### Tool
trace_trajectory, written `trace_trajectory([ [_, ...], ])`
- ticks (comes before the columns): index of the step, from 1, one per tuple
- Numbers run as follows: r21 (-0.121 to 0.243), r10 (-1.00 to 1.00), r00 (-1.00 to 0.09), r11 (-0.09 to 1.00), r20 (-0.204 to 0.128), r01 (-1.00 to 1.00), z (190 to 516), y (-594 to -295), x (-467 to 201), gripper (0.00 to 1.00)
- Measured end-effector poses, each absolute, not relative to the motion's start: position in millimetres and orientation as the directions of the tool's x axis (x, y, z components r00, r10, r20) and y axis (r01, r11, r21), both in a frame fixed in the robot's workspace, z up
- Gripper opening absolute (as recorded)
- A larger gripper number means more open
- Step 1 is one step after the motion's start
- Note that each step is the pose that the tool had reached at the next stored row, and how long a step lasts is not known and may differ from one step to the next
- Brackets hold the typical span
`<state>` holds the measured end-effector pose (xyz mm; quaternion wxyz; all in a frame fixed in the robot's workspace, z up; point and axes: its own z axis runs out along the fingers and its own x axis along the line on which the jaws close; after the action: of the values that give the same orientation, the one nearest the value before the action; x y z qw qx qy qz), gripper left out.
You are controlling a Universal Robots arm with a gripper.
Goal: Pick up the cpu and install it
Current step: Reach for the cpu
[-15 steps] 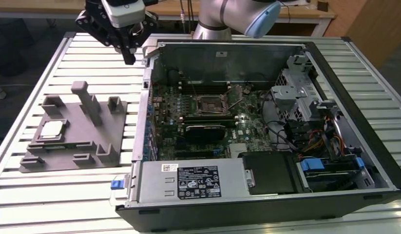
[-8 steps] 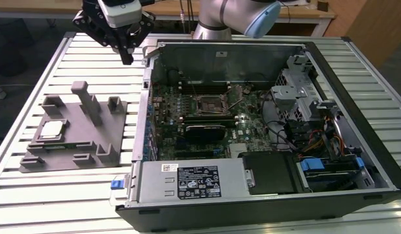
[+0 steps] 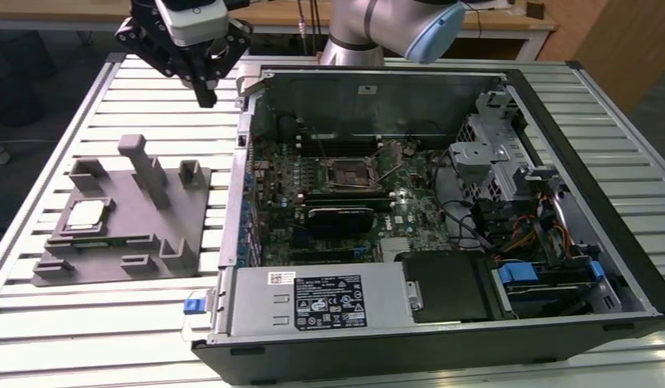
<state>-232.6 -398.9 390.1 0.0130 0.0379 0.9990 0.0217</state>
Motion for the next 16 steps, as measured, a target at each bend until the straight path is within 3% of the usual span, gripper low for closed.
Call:
trace_trajectory([
  [16, 0.044, 0.076, -0.997, 0.996, -0.025, 0.075, 389, -399, -250, 0.11],
])
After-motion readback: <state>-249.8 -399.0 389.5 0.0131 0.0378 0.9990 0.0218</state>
